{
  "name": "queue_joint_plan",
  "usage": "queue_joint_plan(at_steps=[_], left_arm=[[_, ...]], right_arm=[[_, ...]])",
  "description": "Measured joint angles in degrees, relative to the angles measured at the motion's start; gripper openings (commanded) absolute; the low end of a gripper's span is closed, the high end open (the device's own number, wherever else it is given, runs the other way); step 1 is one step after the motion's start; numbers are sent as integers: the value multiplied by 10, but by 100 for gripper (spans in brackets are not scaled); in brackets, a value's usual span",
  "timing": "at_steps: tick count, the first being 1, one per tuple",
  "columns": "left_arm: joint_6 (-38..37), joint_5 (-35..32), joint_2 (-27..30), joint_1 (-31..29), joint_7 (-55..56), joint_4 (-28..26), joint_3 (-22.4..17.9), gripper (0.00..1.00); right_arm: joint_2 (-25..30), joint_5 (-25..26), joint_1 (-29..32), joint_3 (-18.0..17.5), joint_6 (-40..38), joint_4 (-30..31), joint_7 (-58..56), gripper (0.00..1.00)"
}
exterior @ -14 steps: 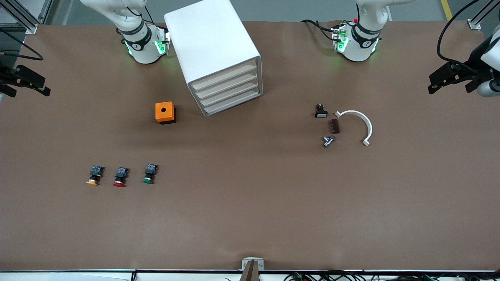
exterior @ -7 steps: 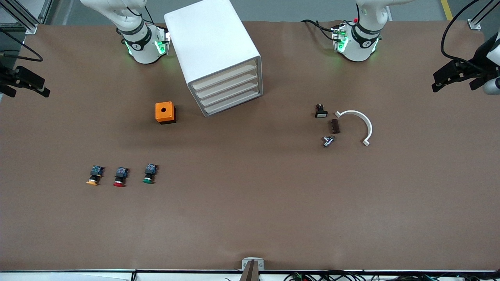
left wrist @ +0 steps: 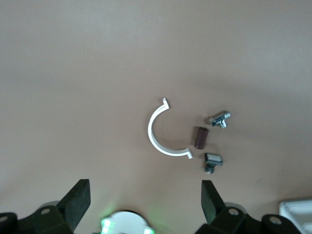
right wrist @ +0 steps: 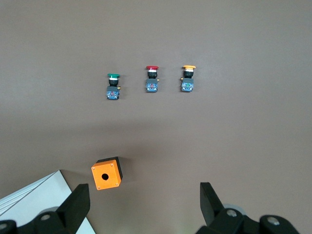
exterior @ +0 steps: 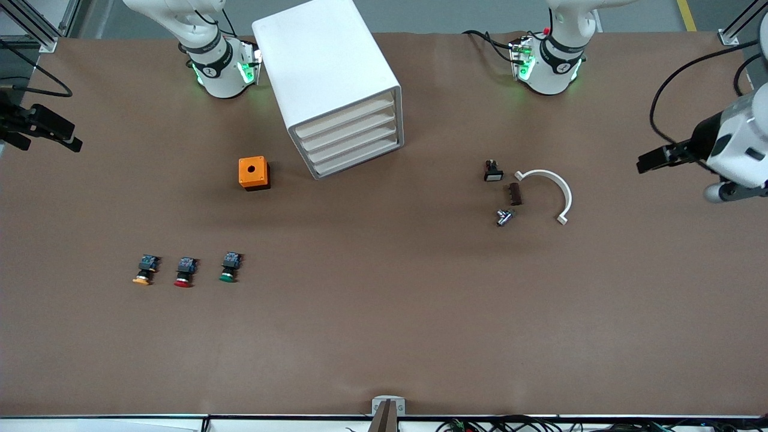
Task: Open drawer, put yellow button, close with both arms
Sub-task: 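Move the left gripper toward the white drawer cabinet, then grasp the front of the top drawer with the left gripper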
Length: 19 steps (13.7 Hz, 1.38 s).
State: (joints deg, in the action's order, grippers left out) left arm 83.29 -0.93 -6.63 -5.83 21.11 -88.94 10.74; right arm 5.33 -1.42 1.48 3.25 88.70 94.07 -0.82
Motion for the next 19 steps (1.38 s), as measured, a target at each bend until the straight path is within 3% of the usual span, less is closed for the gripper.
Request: queue_joint_plan(at_steps=[4,10,14,17,19], left_arm=[[4,20,-62,45,187,8,14,100],[5,148,-170,80,483,13,15,100],[6,171,-231,158,715,21,17,100],[7,228,-279,207,841,33,17,100],[8,284,-305,235,904,37,17,94]], right_arm=[[0,1,0,0,7,0,0,100],[0,16,-11,-1,11,0,2,100],[0,16,-11,0,10,0,2,100],[0,16,-11,0,7,3,2,100],[0,16,-11,0,5,4,2,100]])
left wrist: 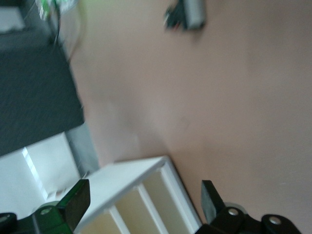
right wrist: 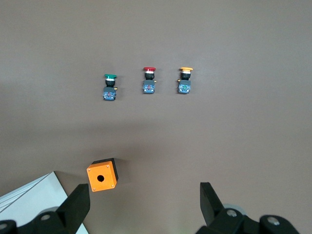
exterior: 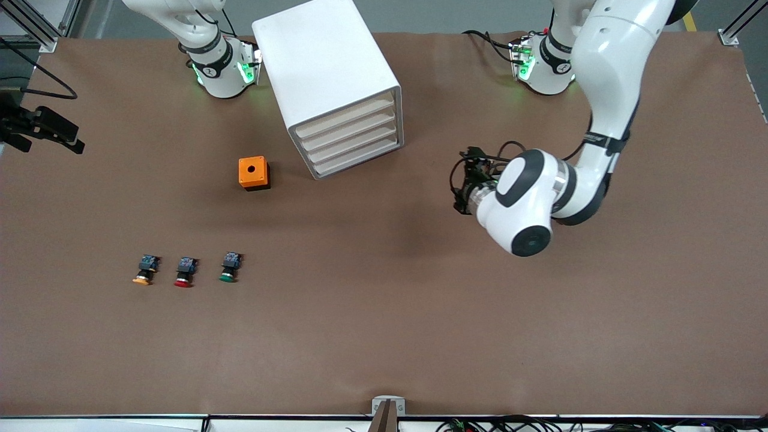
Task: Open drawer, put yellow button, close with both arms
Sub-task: 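Grasp the front of the top drawer with the left gripper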
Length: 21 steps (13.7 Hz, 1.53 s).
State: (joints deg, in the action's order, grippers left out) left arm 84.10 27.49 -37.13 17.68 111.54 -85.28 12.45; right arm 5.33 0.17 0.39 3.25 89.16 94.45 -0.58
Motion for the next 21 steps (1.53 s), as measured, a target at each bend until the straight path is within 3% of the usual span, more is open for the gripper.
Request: queue_joint_plan(at_steps=[6,9,12,18,21], left_arm=[[11,184,-42,46,211,7,-1,76],[20,229,-65,69,310,26,-1,72],[22,271,-80,95,345,43,-1,59],[21,291,-80,130,347,47,2,57],[21,292,-80,154,347,48,2,30]], right_arm=[[0,0,0,0,-2,0,0,100],[0,0,0,1,-2,-1,0,100],[0,0,0,3,-2,-3,0,100],[-42,3,12,9,17,-2,-3,100],[-105,7,32,11,93,-2,-14,100]])
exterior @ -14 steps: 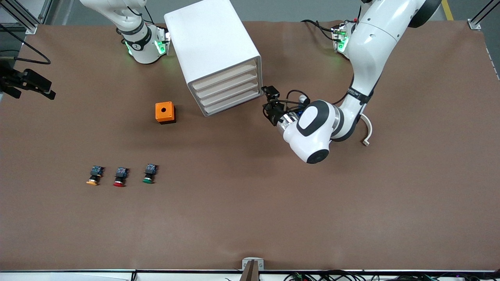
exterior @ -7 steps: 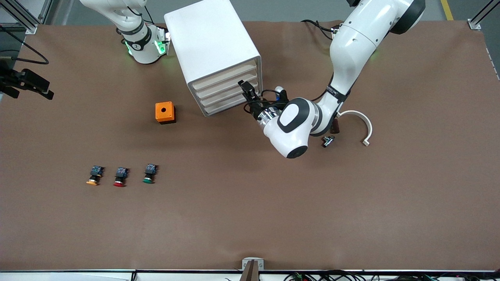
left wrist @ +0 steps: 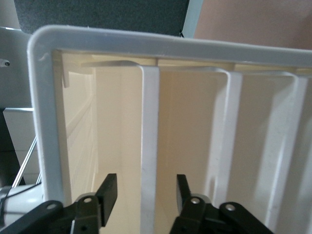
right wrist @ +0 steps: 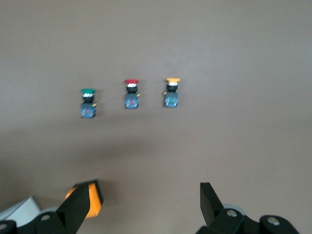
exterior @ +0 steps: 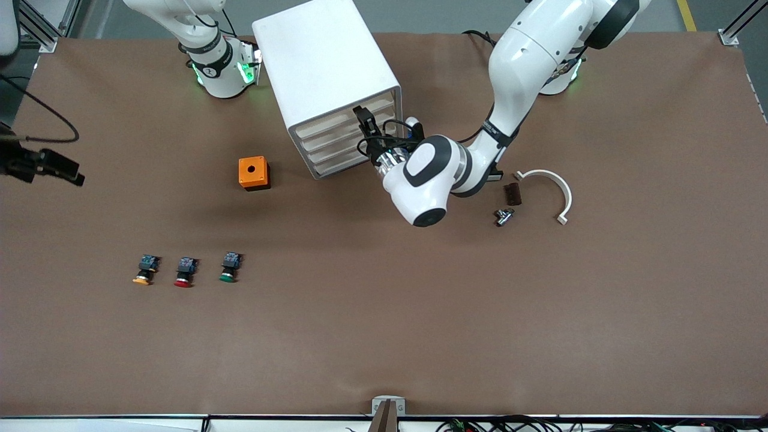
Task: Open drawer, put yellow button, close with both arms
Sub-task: 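Grasp the front of the top drawer with the left gripper, then pull the drawer open with the left gripper while the right gripper reaches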
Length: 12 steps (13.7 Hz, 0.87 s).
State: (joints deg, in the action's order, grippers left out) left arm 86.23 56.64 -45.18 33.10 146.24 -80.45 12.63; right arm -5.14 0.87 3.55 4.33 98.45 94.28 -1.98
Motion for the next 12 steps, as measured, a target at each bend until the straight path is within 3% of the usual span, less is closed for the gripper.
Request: queue_joint_plan(at_steps=[1,4,10,12], left_arm=[[0,0,0,3,0,1,0,19],[1,0,-1,3,-6,1,-3,12],[3,1,-1,-18,-25,18,-37,16],[23,4,-1,-45,-45,25,-44,27]], right_arm=[[-31,0,11,0,28,0,-1,100],[-107,0,35,1,105,-2,-9,100],[-179,0,40,0,261,31,-8,100],[-206,-2,43,0,317,51,-8,100]])
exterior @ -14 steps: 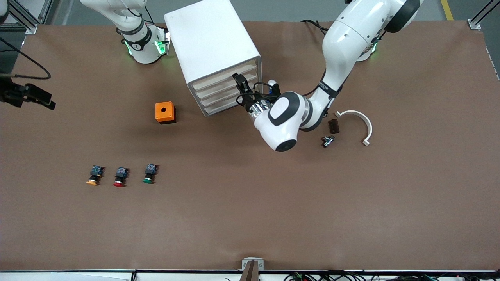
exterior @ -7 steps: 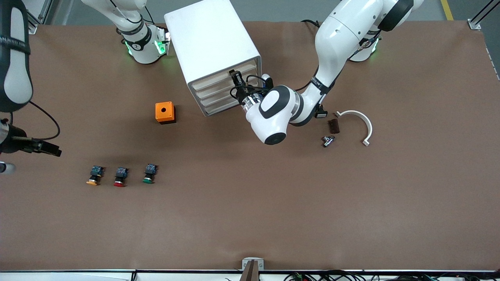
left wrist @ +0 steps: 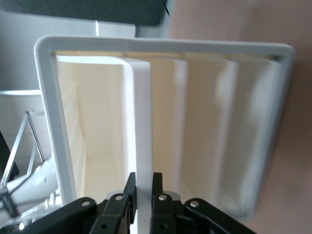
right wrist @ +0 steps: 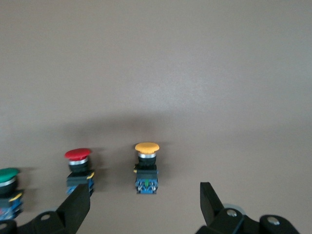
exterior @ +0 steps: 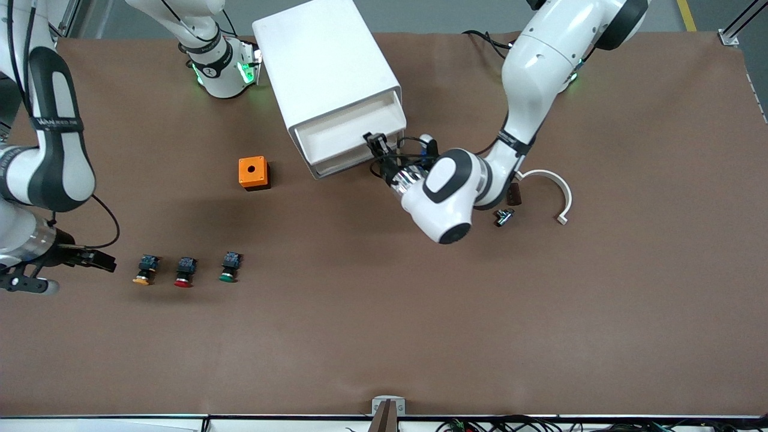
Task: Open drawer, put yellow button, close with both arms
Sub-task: 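Pull the drawer open with the left gripper while the right gripper reaches, then grasp the yellow button with the right gripper while the left gripper withdraws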
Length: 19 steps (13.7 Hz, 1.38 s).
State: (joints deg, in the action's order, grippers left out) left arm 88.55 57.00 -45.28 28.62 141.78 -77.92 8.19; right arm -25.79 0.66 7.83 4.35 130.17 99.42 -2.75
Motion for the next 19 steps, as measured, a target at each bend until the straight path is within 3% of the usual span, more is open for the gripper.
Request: queue_joint_plan(at_steps=[2,4,6,11,15,17,19], left_arm=[[29,2,0,-15,-24,3,0,41],[54,2,0,-15,-33,3,-1,87],[60,2,0,-17,-34,5,-1,99],[71,-3,1,-57,-37,31,-7,99],[70,-66,7,-114,-61,63,-9,99],[70,-98,12,-140,-71,84,-14,99],[70,-109,26,-158,-100,102,-30,99]], right_arm=[[-32,-20,4,0,34,9,1,100],[-61,-31,7,0,60,12,1,100],[-81,-33,7,0,75,14,1,100],[-104,-34,7,-1,119,38,0,100],[-108,-34,7,-2,149,68,0,99],[-108,-34,7,-2,141,68,0,89],[-108,-34,7,-2,127,68,0,70]])
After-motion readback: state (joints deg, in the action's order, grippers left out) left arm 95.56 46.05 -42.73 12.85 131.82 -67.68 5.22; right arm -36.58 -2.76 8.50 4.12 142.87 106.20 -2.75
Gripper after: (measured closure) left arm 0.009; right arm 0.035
